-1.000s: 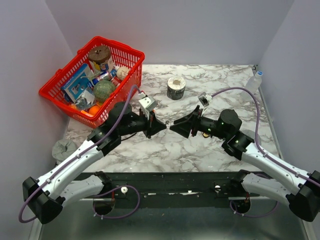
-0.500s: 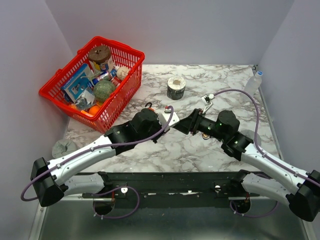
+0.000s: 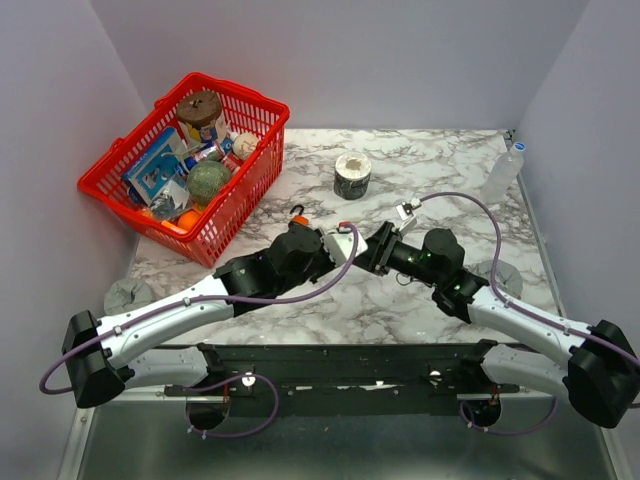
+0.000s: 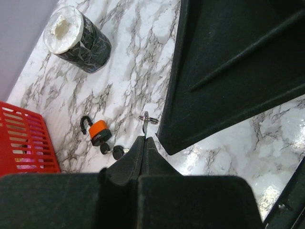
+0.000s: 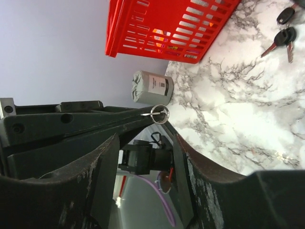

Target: Unlock with the key

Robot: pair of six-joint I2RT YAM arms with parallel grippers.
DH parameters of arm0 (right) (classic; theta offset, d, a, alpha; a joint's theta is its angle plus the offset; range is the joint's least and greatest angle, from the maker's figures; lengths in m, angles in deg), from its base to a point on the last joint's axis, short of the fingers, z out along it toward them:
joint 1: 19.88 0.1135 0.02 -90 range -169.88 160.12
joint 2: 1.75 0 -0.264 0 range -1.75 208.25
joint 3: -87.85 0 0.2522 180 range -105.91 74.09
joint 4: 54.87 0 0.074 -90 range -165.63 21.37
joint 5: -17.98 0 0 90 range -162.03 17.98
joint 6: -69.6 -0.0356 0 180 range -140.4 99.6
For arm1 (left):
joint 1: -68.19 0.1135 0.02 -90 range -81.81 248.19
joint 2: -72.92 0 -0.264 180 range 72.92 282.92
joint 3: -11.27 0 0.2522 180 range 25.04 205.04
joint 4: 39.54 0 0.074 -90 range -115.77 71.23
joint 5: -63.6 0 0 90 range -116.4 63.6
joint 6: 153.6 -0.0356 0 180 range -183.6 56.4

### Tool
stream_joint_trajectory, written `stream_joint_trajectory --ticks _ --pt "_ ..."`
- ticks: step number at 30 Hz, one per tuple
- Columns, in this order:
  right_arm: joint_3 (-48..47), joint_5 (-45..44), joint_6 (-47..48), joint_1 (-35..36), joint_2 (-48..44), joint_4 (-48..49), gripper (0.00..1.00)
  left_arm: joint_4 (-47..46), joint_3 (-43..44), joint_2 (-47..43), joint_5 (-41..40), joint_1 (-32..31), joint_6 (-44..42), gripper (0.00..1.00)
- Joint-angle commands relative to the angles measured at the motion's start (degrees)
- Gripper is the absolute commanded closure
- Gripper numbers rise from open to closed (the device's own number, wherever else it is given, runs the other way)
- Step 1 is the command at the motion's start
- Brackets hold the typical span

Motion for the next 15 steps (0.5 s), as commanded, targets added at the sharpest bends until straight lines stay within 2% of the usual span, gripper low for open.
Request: stream_joint_trajectory --ticks 1,15 --pt "2.24 1.48 -5.99 -0.41 2.33 8.00 0.45 -1.76 -1.17 0.37 -3.08 -1.05 -1.70 1.00" --pt "4.18 -1.51 -10.21 -0.76 3.47 13.28 0.46 -2.20 -1.96 1.16 -3.43 -2.55 -1.96 1.00"
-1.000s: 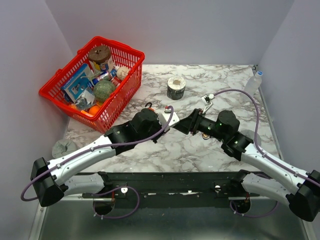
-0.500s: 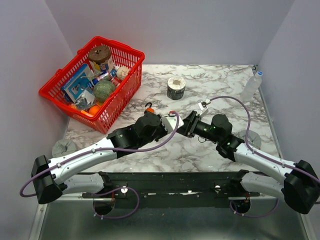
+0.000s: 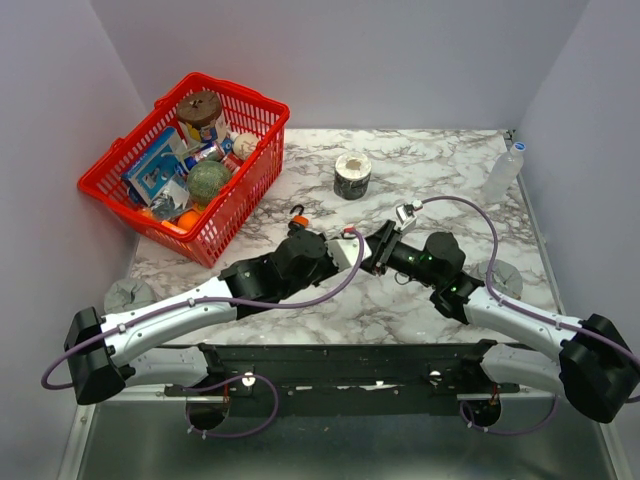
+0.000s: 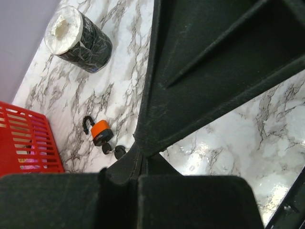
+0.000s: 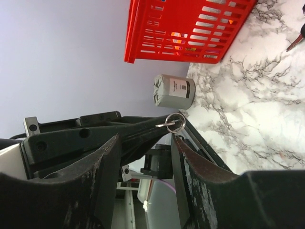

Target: Unlock with the key

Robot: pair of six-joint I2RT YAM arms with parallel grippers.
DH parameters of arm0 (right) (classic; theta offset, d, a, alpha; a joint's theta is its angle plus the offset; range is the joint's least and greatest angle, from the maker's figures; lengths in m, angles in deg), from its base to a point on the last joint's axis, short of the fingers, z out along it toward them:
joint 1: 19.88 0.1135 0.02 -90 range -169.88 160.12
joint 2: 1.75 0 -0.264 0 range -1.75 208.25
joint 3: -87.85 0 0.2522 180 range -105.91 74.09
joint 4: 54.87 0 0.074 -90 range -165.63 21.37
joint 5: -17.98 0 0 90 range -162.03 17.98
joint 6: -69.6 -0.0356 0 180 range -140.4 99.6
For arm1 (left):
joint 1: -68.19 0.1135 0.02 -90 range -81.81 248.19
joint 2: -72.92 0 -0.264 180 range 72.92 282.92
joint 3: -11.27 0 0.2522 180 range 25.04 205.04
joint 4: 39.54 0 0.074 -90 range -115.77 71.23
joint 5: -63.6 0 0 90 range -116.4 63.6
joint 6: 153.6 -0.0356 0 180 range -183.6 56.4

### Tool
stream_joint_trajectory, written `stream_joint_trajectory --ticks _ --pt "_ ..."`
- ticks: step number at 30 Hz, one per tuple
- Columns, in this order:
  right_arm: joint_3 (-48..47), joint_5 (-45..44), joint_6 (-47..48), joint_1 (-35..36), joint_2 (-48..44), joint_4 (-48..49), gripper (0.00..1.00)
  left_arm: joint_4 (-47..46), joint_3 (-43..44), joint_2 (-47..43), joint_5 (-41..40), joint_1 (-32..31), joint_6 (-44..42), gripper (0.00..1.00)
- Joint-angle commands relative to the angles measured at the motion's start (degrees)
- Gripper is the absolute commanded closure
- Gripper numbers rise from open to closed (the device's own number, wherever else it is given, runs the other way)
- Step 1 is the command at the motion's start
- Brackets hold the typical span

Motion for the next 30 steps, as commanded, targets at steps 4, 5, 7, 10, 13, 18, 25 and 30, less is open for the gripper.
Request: stream_joint_trajectory --ticks 4,5,7,10,13,18,25,30 --pt "0.81 -2.08 -1.58 -0.48 1.60 3.82 0.47 -1.00 -1.13 0.46 -0.97 -1.15 -1.11 1.00" --pt "0.72 -2.08 -1.58 -0.48 1.77 3.82 0.47 -1.09 -1.22 0.38 -0.97 -1.32 -1.11 1.00" --pt "0.72 -2.17 -1.67 -0.48 2.30 3.91 0.50 -1.09 -1.22 0.29 -1.05 -1.41 -1.28 1.00" --pt "0.81 -2.17 -1.67 -0.48 2.57 3.91 0.53 -1.18 -1.57 0.11 -1.49 -1.68 -1.64 1.00" --pt "0.99 -2.52 -1.67 -0.57 2.57 3.91 0.56 -1.27 -1.75 0.11 -2.02 -2.03 -1.90 1.00" --pt "1.16 -3.05 -1.31 -0.65 2.57 2.86 0.56 -1.79 -2.36 -0.68 -4.12 -2.73 -2.60 1.00" --pt "1.51 -3.93 -1.23 -0.74 2.48 1.80 0.57 -2.50 -3.15 -1.29 -6.41 -3.78 -3.40 1.00" --pt "1.51 -5.24 -1.14 -0.92 2.48 0.92 0.57 -3.02 -3.59 -1.64 -7.29 -4.31 -3.83 1.00"
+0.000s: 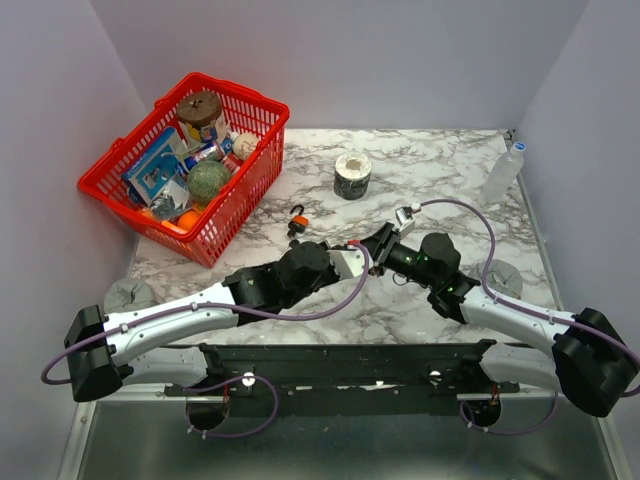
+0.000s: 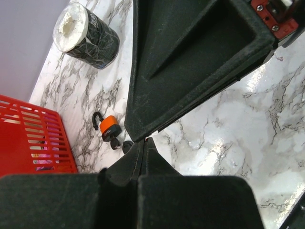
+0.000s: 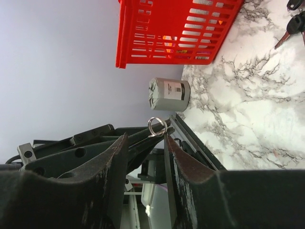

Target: Unlock with the key

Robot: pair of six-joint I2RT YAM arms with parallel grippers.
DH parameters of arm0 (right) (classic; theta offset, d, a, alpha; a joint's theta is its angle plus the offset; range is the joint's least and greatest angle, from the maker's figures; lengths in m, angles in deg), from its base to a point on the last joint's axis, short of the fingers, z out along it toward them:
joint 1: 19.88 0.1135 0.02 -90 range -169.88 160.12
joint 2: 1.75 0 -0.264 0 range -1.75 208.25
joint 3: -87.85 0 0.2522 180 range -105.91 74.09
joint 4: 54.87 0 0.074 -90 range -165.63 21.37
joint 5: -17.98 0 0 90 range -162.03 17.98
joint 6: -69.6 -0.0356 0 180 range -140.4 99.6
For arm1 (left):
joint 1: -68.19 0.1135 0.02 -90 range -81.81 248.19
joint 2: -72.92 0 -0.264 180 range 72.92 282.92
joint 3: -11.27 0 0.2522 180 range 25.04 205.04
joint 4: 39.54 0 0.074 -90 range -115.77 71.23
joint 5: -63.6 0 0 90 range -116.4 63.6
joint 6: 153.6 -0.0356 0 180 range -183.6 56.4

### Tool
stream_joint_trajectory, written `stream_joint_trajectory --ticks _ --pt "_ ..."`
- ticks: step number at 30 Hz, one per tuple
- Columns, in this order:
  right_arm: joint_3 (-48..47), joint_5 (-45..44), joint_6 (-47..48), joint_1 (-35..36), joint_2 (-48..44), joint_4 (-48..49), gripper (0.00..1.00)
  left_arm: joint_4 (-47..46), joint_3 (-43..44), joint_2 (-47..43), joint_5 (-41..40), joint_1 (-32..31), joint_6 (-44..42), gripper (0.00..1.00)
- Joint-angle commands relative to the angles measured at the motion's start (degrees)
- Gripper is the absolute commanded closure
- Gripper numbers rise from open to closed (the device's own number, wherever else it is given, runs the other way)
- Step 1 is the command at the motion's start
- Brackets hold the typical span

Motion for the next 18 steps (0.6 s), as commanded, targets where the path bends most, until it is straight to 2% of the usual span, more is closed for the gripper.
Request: stream_joint_trajectory --ticks 1,18 --pt "0.66 -3.61 0.41 -0.52 0.49 -0.61 0.57 -1.23 -0.84 -1.45 -1.55 -1.03 -0.93 1.00" --pt "0.31 -3.34 0.15 -0.61 1.28 -0.17 0.65 -0.71 -0.14 1.27 -3.39 -1.56 -0.75 1.00"
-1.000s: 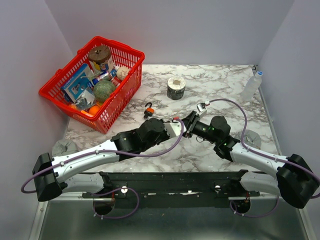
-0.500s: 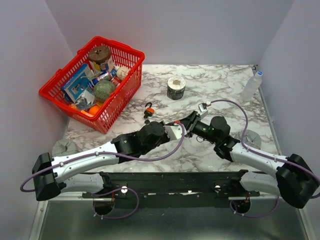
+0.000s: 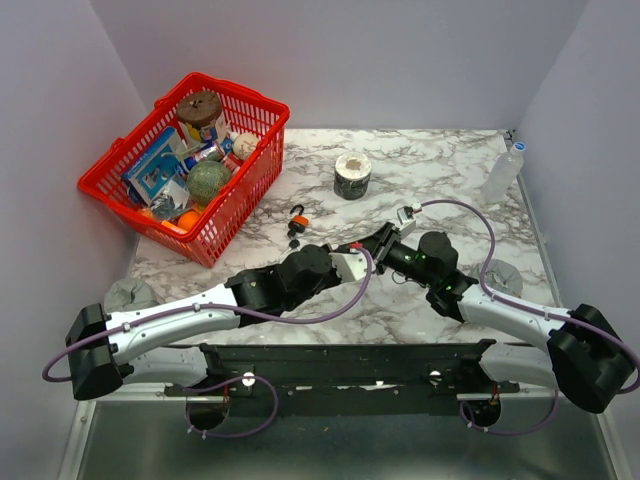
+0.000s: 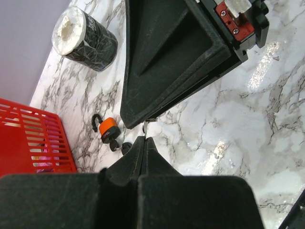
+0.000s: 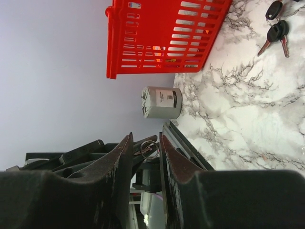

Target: Unlock with the key

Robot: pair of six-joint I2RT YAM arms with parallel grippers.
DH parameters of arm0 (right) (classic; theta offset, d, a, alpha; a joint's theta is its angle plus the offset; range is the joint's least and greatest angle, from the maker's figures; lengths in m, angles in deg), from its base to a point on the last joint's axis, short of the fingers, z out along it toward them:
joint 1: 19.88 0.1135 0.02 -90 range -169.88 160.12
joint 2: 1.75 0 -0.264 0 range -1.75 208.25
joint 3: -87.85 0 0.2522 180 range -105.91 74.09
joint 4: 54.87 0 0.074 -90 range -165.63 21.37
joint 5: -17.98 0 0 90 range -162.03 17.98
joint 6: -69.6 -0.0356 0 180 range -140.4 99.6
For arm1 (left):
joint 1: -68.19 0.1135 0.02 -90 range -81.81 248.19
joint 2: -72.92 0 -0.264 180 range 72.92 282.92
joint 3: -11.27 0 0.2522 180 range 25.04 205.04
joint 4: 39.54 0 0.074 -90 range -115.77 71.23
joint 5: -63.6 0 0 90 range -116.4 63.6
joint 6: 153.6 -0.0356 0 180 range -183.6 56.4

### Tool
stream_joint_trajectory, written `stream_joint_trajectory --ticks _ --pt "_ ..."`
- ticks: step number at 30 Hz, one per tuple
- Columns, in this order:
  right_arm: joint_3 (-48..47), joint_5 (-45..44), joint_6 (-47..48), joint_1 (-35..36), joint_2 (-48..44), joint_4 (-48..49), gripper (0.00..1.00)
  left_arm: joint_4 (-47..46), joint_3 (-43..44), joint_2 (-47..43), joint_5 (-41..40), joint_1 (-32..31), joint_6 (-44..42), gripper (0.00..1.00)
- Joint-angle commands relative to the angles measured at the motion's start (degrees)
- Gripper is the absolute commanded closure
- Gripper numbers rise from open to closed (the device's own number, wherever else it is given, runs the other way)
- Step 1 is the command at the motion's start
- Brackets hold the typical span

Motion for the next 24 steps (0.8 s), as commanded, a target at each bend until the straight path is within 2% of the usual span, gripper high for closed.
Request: stream_joint_trajectory --ticks 1,4,7,9,13,17,24 --pt "0.40 -1.22 0.26 -0.26 -0.55 0.14 0.65 0.13 0.58 1.43 -2.73 -0.36 -0.29 1.00" --pt "0.49 -1.22 1.83 -0.26 -0.82 0.14 0.62 1.00 1.02 1.26 -1.08 -0.36 0.49 1.00" --pt "1.27 -1.13 6.57 -0.26 -1.87 1.45 0.52 2.32 1.81 1.25 3.93 0.34 1.99 1.00" --pt "1.01 -3.31 9.40 -0.26 -4.24 -3.69 0.48 2.76 1.99 1.08 3.16 0.43 2.52 1.00" --pt "1.63 -6.05 10.63 -0.26 -9.69 -10.22 0.47 0.22 -0.82 -0.68 -1.06 0.26 -0.55 1.00" --pt "0.58 -5.80 9.23 -0.26 -11.10 -14.27 0.49 -0.75 -0.65 -0.94 -1.06 0.34 -1.43 1.00" --pt "1.19 -0.27 1.59 -0.26 -6.28 -5.60 0.54 -0.49 0.23 1.87 -3.26 -0.18 -1.43 1.00"
